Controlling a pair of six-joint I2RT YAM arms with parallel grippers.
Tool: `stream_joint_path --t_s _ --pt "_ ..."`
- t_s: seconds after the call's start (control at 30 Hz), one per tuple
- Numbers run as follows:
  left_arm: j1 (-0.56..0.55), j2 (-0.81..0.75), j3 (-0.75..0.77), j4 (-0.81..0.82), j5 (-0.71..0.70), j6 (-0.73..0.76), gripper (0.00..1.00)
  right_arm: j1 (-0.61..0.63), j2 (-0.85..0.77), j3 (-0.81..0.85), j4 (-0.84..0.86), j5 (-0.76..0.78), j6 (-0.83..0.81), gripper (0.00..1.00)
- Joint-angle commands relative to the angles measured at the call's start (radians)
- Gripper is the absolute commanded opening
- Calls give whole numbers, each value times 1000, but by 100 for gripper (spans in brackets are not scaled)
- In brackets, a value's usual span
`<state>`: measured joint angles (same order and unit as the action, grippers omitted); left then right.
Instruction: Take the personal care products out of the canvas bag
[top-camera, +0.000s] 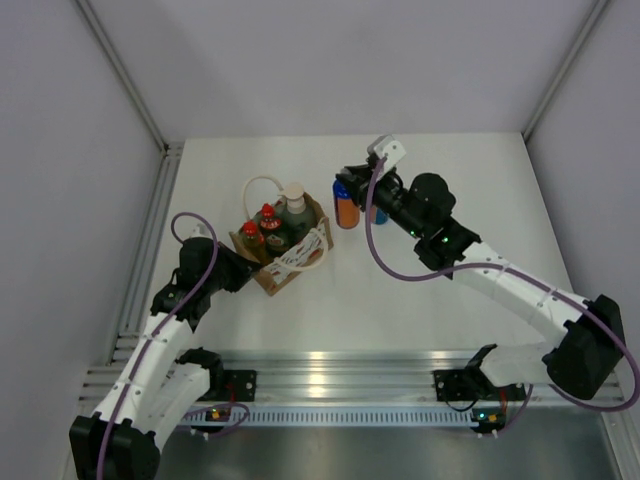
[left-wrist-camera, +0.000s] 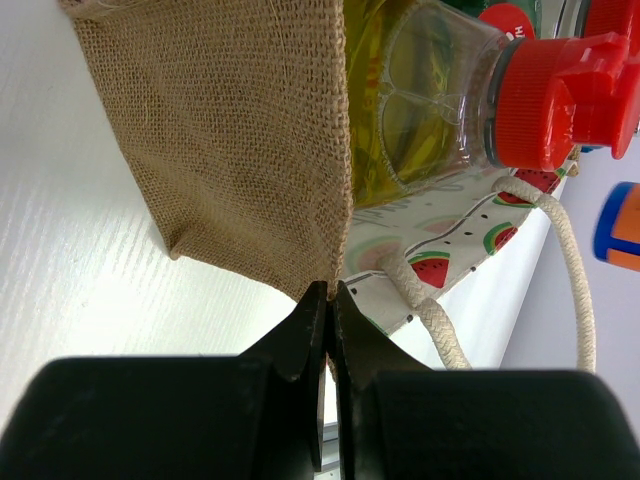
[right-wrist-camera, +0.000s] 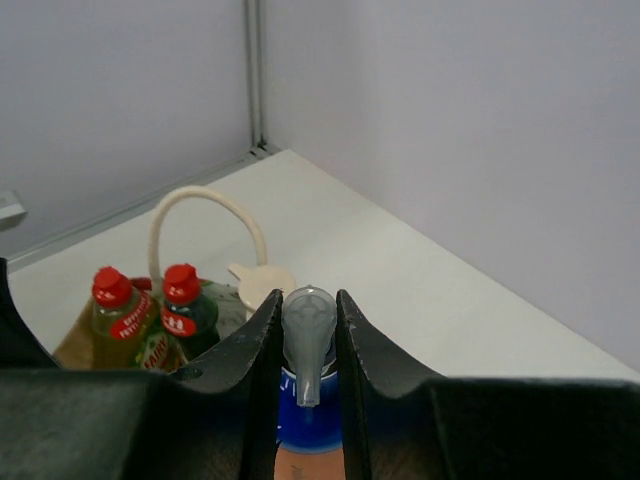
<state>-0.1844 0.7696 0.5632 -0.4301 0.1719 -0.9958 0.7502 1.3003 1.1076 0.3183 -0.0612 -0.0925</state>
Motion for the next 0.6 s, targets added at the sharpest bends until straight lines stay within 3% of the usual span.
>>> stream_joint_path --t_s 0.0,0.23,0.57 --pt "5 -6 21 -35 -40 20 6 -55 -81 -51 185 57 40 0" --pt "5 -3 23 -35 -40 19 6 -146 -102 -204 284 40 128 0" --pt "5 -3 24 -35 -38 22 6 -236 -64 -426 590 -15 192 0"
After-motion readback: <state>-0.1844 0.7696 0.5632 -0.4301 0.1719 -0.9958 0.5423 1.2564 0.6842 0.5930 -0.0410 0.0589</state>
